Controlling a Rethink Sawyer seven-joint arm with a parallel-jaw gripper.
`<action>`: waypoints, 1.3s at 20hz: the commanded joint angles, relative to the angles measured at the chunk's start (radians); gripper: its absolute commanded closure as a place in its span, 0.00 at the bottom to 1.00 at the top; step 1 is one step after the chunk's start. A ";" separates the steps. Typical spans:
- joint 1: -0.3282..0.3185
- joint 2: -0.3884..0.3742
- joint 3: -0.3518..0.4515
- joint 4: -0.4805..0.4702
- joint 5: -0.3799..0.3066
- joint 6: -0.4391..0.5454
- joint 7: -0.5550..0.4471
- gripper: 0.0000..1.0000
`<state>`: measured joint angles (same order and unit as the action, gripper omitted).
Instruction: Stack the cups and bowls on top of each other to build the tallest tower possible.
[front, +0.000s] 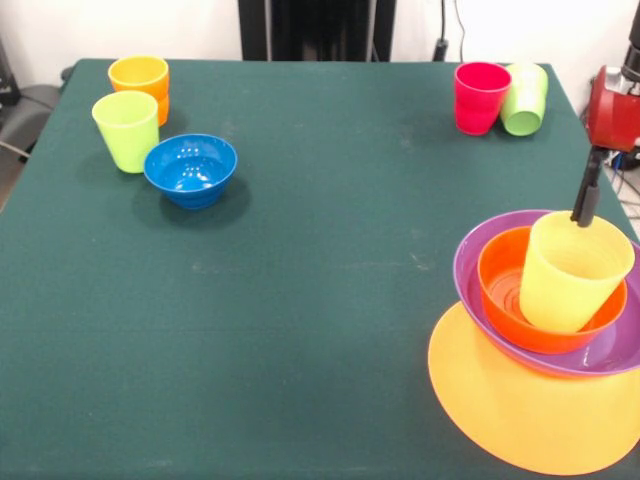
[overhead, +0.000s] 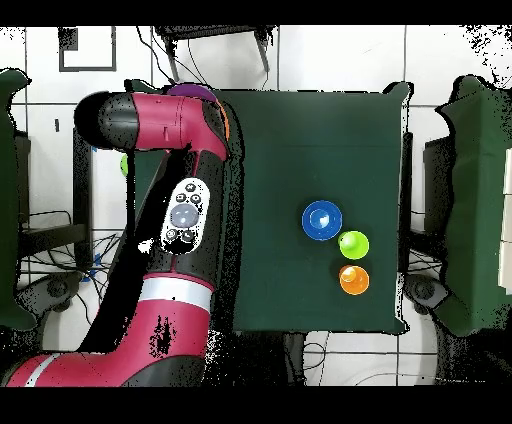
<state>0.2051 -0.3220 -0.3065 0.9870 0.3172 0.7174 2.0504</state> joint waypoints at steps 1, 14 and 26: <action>-0.008 -0.036 0.115 0.167 -0.034 0.080 0.029 0.00; -0.028 -0.194 0.094 0.391 -0.083 0.058 -0.032 0.00; -0.229 -0.261 0.181 0.498 -0.224 -0.066 -0.251 0.00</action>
<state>0.0826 -0.5799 -0.2731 1.3515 0.2163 0.7161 2.0502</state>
